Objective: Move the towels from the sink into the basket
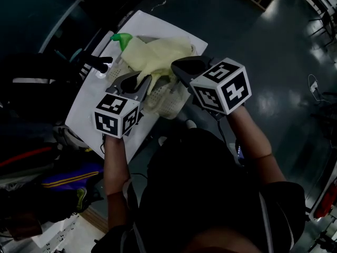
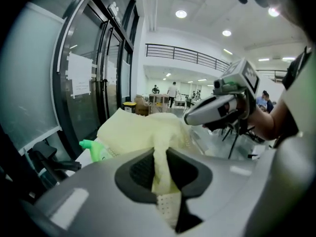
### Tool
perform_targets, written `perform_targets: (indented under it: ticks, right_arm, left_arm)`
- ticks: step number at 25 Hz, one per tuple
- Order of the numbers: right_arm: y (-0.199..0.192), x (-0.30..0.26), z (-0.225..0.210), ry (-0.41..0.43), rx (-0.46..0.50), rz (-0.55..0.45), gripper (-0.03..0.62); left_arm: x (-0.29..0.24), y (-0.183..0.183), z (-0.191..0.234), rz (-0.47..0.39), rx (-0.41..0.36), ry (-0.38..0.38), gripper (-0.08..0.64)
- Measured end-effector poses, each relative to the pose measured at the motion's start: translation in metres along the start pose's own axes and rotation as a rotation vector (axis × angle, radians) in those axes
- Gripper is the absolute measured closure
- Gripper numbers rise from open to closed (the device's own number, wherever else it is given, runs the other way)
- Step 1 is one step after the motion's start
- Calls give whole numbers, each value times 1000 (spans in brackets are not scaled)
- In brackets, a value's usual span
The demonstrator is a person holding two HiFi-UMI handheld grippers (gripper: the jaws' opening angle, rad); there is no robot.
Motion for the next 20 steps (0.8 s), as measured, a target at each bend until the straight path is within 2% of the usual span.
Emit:
perform_targets:
  ticks: [5,13,16,20]
  right_arm:
    - [-3,2,0,12,-3,1,594]
    - [-7,4,2,38,1,7,594]
    - [-8,5,3,43,3,7,594]
    - [-9,4,5,48,5,6,594]
  left_arm:
    - [2,2,-6,-17,-15,3,443]
    - [8,5,-12,-64,5,41,416]
    - [13,5,-12,-90,27,60,427]
    - [19,5,-8,-134,81,85,516]
Point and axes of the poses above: the fingertips, and each gripper's own axes: x backward along the fingers, z to its left, y out of its top, the point moved 10 cm from there along x, backward along the fingers, and after that the axes turned 9 degrees about y, right-handed, at the moved point
